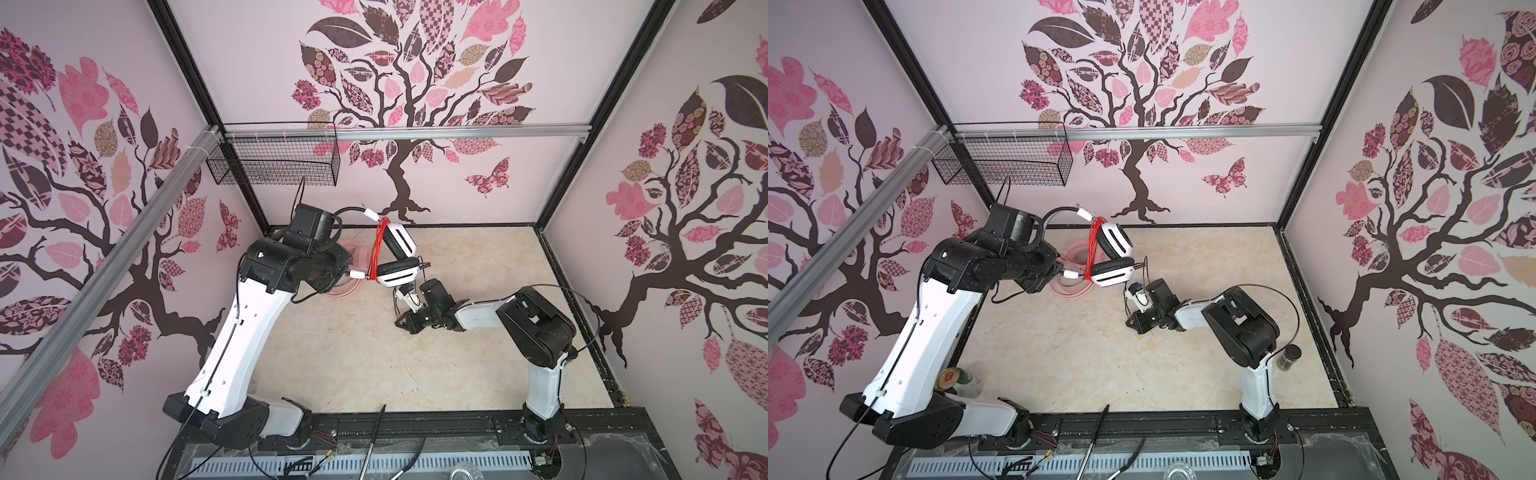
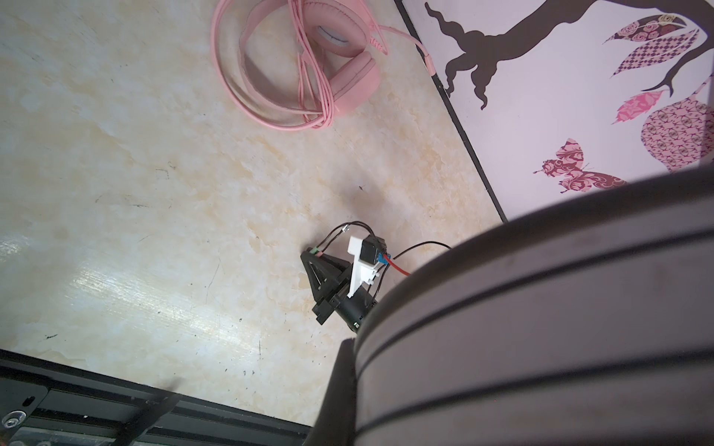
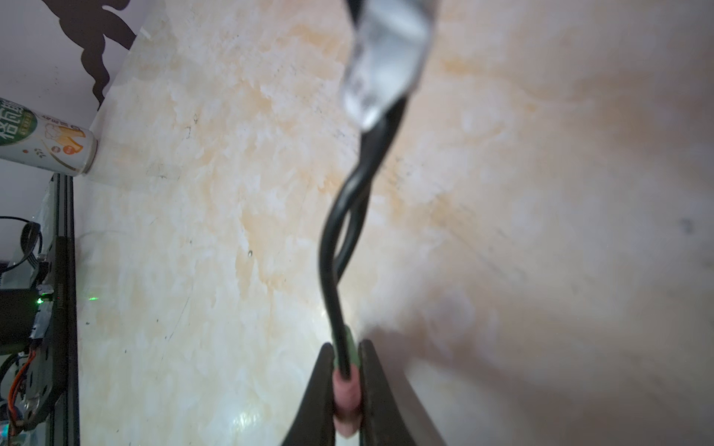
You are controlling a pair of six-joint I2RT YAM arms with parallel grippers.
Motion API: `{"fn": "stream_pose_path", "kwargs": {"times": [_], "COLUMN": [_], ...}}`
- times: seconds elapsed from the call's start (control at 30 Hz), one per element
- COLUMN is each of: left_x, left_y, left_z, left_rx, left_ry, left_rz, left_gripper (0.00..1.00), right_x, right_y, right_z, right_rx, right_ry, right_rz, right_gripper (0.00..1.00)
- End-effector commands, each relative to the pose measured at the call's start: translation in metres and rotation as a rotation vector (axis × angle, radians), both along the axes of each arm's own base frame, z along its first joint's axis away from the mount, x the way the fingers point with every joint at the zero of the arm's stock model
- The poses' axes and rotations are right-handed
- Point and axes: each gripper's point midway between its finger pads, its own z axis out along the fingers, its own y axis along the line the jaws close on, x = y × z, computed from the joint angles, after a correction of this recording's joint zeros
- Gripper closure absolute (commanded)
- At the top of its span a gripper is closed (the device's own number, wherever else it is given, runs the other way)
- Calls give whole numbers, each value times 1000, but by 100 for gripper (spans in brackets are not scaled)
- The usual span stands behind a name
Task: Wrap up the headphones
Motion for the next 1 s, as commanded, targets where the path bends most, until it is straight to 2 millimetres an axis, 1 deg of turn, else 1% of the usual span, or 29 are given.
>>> {"fn": "stream_pose_path", "kwargs": {"times": [0.0,0.07,0.23,0.43,0.57,0.73,0.83,0.97], "left_x": [11,14,23,32,37,40,42,44], "left_y": [-10,-14,-22,-37,-42,-34,-41,-51], "left_z": [32,31,31,30,32,27,20,14], "left_rx": [-93,-106,-161,-261,-316,-346,-406,-456], "left_ry": [-108,-99,-96,-83,-84,-85,-58,-13], "left_rz": [7,6,23,38,66,156,176,172], "left_gripper": [100,100,100,100,100,100,100,100], "right_x": [-22,-35,-69,-100,-112,-120,-122,-129], "right_y": [-5,-10,-18,-26,-35,-49,-51,-44], "right_z": [20,24,45,67,83,101,104,108], "right_rx": [-28,-39,-48,-43,-20,-8,-56,-130], "right_ry": [-6,-10,-44,-55,-66,-95,-97,-132], "right_rz": [7,8,12,2,-37,-69,-58,-14], "right_gripper": [96,96,97,97,98,100,100,100]}}
